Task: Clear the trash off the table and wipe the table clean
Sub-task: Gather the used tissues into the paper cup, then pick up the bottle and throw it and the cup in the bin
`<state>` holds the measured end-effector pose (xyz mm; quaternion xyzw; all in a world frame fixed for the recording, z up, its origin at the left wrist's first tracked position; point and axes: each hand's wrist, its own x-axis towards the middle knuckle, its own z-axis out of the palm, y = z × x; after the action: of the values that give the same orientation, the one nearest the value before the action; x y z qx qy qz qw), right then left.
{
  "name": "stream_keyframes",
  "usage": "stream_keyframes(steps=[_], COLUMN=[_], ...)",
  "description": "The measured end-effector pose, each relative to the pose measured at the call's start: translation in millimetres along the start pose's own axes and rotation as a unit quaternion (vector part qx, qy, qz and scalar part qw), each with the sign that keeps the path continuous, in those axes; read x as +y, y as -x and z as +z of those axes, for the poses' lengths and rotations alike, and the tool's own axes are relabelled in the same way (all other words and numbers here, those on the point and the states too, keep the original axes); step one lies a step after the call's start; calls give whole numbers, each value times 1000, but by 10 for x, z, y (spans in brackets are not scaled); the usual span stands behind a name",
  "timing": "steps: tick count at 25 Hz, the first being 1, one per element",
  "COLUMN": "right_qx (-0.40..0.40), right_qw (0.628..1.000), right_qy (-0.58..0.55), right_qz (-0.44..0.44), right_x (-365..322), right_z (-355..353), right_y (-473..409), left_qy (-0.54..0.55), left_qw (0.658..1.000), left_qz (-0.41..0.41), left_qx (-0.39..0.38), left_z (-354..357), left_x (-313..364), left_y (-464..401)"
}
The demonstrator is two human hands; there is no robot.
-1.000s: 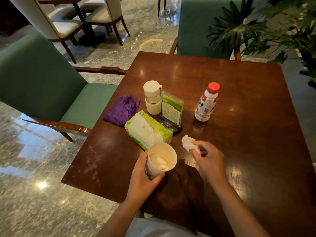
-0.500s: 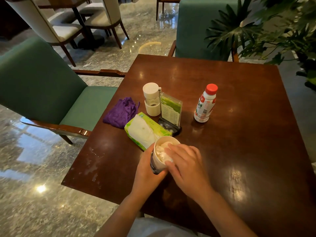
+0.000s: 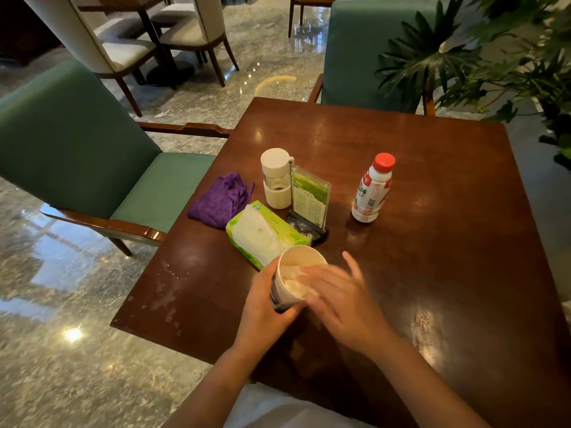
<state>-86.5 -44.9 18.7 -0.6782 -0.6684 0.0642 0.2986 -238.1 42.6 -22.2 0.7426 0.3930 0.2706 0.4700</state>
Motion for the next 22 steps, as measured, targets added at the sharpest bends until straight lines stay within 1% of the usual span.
stream_keyframes(steps=[3, 4, 5, 6, 8, 11, 13, 15, 17, 20, 22], right_qx=[139, 167, 174, 162, 113, 26, -30, -60, -45, 5, 32], right_qw=[988, 980, 974, 969, 957, 934, 926, 931, 944, 965, 972], right_qy=[24, 45, 69, 98, 175, 278, 294, 271, 231, 143, 118], right_qz=[62, 95, 129, 160, 201, 224, 235, 237, 230, 220, 203], right_x=[371, 529, 684, 829, 1073, 1339, 1488, 1573, 1638, 1629, 1527], right_z=[-204, -269, -337, -397, -509, -616, -590, -556, -559, -644, -710], right_y=[-197, -301, -421, -550, -805, -1110, -1220, -1262, -1261, -1189, -1065], left_qy=[-16, -17, -14, -12, -7, -4, 1, 5, 12, 9, 11], left_qw=[1000, 1000, 1000, 1000, 1000, 1000, 1000, 999, 999, 998, 997], left_qz=[-3, 0, 2, 3, 5, 2, -1, -7, -10, -18, -12], left_qx=[14, 14, 15, 14, 19, 24, 26, 32, 42, 65, 78], left_z=[8, 13, 24, 37, 64, 105, 137, 176, 203, 215, 213], left_x=[76, 92, 107, 119, 158, 246, 293, 339, 405, 502, 541], left_y=[-36, -46, -51, -54, -57, -37, -13, 6, 29, 70, 98])
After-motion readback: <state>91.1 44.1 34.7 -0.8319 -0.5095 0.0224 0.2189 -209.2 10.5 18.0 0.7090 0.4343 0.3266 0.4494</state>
